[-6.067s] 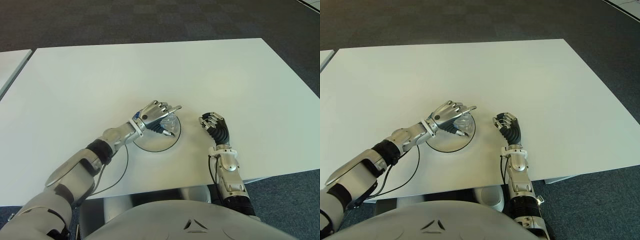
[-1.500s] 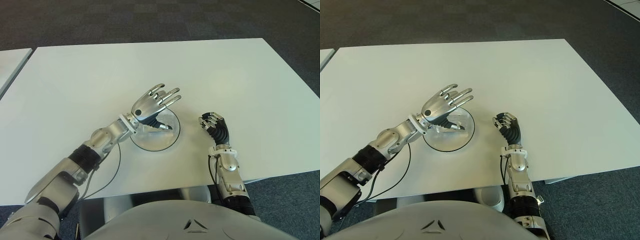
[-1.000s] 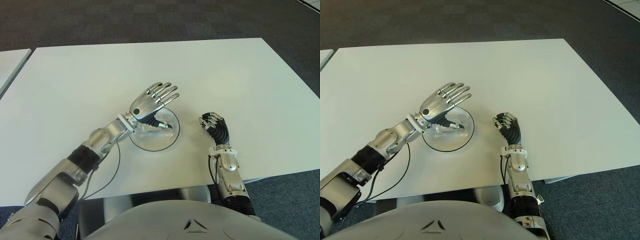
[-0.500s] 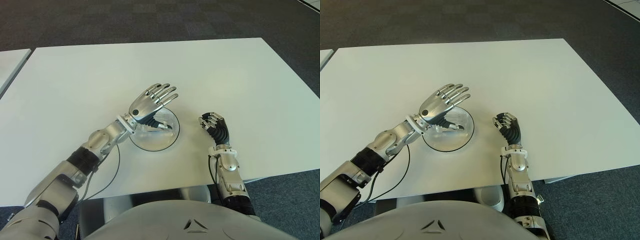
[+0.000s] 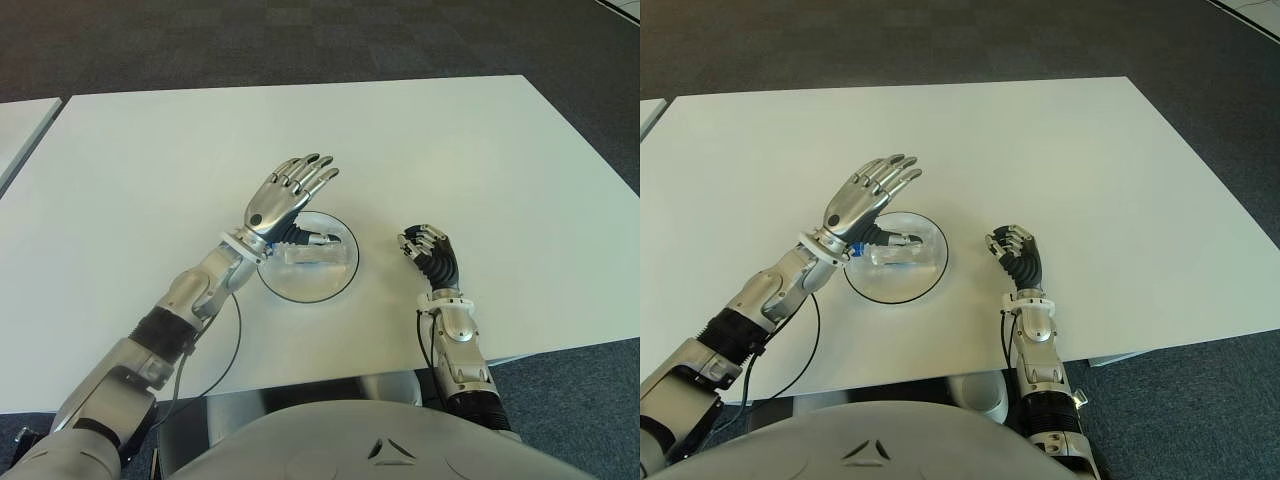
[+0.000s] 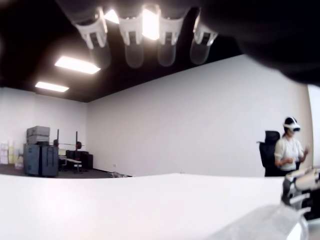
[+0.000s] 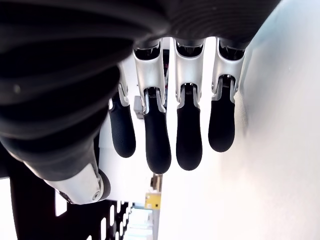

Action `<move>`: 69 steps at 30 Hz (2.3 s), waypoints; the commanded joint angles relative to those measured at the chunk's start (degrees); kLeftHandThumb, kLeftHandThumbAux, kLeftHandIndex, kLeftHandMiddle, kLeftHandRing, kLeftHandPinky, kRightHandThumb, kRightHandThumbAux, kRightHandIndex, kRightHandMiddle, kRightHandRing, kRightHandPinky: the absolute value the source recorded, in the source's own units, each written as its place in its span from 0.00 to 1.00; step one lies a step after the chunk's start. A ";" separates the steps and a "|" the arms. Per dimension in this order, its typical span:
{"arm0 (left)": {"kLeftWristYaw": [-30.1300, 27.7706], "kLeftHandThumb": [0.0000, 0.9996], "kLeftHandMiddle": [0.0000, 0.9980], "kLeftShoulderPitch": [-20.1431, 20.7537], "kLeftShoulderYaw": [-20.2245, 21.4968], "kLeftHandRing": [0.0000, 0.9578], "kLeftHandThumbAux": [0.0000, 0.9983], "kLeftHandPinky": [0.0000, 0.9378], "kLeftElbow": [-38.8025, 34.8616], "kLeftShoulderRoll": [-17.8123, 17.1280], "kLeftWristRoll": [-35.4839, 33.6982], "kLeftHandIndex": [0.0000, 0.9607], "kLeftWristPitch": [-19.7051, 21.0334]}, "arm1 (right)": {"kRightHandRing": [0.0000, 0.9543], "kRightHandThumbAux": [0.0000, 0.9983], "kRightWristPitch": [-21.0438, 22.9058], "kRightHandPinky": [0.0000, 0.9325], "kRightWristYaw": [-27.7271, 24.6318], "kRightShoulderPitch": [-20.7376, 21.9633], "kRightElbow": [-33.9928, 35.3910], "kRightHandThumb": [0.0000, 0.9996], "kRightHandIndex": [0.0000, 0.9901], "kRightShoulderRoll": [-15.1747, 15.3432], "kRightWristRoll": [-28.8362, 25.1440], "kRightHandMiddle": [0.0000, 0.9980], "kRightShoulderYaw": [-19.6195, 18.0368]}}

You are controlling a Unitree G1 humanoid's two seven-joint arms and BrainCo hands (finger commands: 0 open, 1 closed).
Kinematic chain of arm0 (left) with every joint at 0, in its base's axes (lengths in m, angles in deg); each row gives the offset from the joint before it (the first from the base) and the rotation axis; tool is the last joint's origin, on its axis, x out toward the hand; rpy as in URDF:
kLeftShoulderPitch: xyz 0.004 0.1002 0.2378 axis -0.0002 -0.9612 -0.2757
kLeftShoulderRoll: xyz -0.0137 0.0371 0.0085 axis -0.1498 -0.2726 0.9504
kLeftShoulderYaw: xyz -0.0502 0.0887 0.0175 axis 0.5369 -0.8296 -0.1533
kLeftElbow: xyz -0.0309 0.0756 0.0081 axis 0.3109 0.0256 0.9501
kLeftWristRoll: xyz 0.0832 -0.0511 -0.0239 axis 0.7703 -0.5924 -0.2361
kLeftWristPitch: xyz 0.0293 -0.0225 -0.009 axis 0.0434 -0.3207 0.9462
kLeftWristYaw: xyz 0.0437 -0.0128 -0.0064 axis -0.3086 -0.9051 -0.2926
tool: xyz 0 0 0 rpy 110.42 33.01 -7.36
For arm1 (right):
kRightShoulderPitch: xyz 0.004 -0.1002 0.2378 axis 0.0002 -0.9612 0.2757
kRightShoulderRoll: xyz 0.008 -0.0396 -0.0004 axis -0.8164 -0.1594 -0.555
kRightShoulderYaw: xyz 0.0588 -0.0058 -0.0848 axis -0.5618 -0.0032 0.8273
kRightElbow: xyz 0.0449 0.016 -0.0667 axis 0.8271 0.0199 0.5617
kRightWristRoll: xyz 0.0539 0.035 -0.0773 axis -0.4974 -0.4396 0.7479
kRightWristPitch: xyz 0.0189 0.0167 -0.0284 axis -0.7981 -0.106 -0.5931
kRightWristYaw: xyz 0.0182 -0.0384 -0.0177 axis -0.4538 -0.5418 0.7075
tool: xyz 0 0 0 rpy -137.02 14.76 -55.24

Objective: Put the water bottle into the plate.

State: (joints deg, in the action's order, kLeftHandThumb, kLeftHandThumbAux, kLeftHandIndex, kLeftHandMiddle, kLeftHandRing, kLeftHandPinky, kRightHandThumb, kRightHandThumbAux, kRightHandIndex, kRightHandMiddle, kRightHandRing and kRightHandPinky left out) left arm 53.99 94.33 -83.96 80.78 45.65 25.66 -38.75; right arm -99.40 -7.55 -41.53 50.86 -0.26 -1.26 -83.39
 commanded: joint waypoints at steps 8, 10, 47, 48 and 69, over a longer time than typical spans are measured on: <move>-3.06 0.16 0.00 -7.83 8.94 0.00 0.27 0.00 0.48 2.73 -19.36 0.00 -8.93 | 0.56 0.73 0.28 0.57 -0.07 0.03 -0.71 0.70 0.43 -0.19 -0.26 0.54 -0.16; -4.27 0.16 0.00 -9.23 10.72 0.00 0.28 0.00 1.21 3.61 -24.02 0.00 -10.84 | 0.55 0.73 0.23 0.55 -0.04 0.03 -0.73 0.70 0.43 -0.23 -0.25 0.53 -0.17; -25.05 0.05 0.00 -21.20 26.74 0.00 0.48 0.08 10.36 17.74 -55.65 0.00 -15.56 | 0.53 0.73 0.08 0.55 -0.23 -0.67 -0.23 0.70 0.43 -0.33 -0.41 0.50 -0.23; -25.52 0.05 0.01 -21.35 26.95 0.01 0.48 0.10 10.17 17.97 -56.00 0.00 -15.27 | 0.53 0.73 0.07 0.55 -0.27 -0.72 -0.16 0.70 0.43 -0.30 -0.40 0.50 -0.21; -25.69 0.14 0.48 -24.38 31.75 0.51 0.72 0.56 6.73 24.52 -59.35 0.45 -7.50 | 0.54 0.73 -0.03 0.54 -0.20 -0.41 -1.00 0.71 0.43 0.05 0.18 0.51 0.05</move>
State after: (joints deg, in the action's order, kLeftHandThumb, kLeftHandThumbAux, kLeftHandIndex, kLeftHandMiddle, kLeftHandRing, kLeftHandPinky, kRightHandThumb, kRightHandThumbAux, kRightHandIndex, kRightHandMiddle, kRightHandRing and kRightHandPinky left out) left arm 27.34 70.50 -53.05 88.36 69.32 -33.54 -47.50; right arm -99.44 -7.76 -41.90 50.68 -0.24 -1.24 -83.30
